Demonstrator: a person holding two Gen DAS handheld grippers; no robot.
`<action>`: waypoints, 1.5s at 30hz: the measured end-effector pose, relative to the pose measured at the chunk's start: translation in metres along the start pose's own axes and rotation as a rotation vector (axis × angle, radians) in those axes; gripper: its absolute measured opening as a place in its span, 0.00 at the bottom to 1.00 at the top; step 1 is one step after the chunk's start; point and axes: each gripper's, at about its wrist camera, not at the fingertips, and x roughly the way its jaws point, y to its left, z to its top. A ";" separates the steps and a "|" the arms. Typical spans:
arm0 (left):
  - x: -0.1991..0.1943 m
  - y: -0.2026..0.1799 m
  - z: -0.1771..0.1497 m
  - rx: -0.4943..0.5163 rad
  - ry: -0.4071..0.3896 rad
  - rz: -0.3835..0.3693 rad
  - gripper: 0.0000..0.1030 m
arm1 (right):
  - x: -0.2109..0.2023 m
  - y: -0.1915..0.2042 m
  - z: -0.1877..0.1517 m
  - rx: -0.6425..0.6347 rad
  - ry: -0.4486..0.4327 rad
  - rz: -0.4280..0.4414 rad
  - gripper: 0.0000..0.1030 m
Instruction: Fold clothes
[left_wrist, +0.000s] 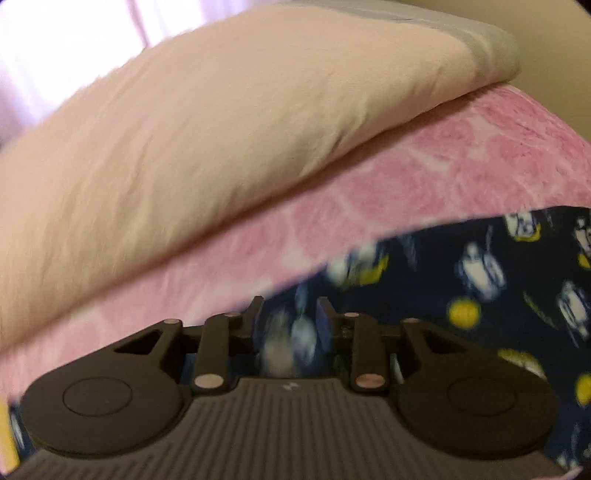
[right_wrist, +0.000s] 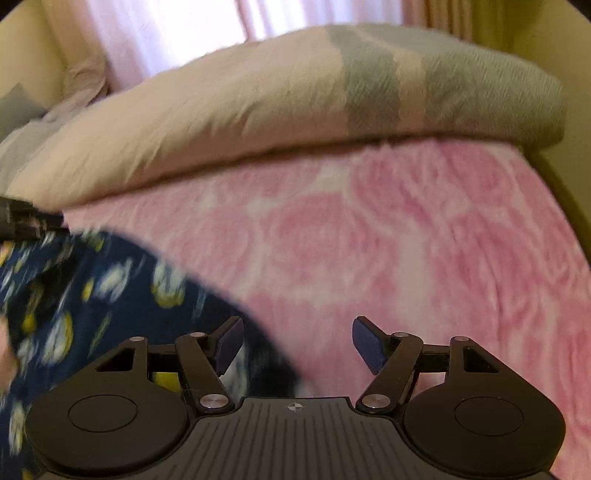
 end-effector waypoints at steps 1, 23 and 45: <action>-0.007 0.007 -0.012 -0.036 0.019 0.027 0.25 | 0.000 -0.002 -0.009 -0.028 0.037 -0.047 0.68; -0.078 0.251 -0.280 -1.464 -0.019 0.413 0.52 | -0.065 0.019 -0.070 0.352 -0.004 -0.282 0.68; -0.065 0.298 -0.249 -0.855 -0.056 0.574 0.55 | -0.043 0.077 -0.052 0.306 0.021 -0.393 0.68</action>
